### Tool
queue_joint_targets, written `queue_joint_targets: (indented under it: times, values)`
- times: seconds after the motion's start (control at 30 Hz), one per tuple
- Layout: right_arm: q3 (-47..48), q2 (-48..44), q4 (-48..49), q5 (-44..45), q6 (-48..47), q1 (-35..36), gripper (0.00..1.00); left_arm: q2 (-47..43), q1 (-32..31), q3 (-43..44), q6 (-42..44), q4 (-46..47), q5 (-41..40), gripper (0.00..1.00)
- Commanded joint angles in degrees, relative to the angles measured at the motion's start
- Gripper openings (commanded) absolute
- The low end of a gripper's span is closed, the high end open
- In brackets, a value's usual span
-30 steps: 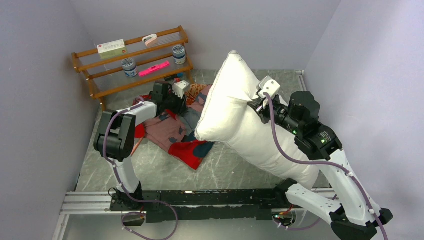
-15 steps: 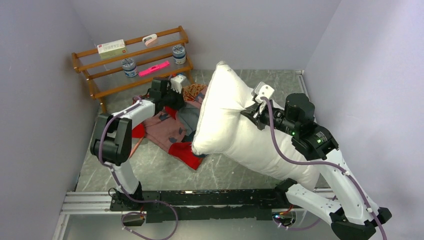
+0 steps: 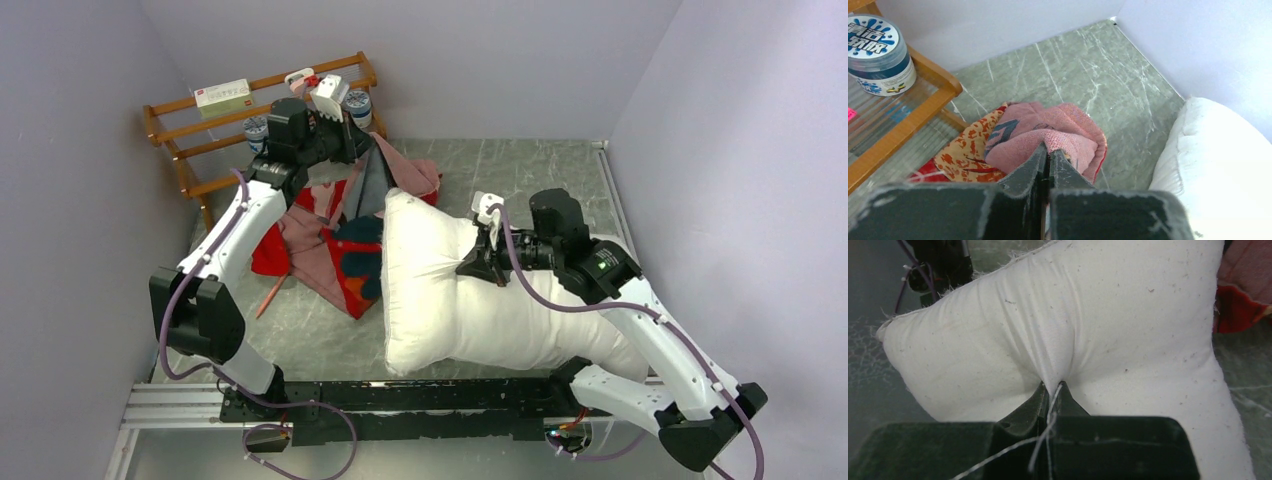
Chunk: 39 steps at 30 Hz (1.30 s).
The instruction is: Put the pillow into the pillowcase
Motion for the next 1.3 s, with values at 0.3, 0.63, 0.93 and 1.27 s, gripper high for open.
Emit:
queue_joint_targets:
  times: [0.3, 0.63, 0.93, 1.27]
  values:
    - [-5.59, 3.28, 16.81, -1.41, 10.9, 2.57, 0.0, 0.6, -2.09, 4.2, -4.89, -11.51, 5.04, 0.05]
    - [-2.62, 13.15, 16.89, 31.27, 24.14, 2.76, 0.0, -7.7, -3.19, 8.51, -0.69, -23.29, 0.32, 0.05]
    - [0.64, 14.31, 5.93, 57.1, 28.36, 2.72, 0.0, -10.56, -3.1, 18.34, 1.23, -30.3, -0.42, 0.05]
    - [-1.68, 4.35, 11.19, 39.71, 18.21, 3.4, 0.0, -10.14, -3.1, 17.31, -0.73, -32.05, -0.12, 0.05]
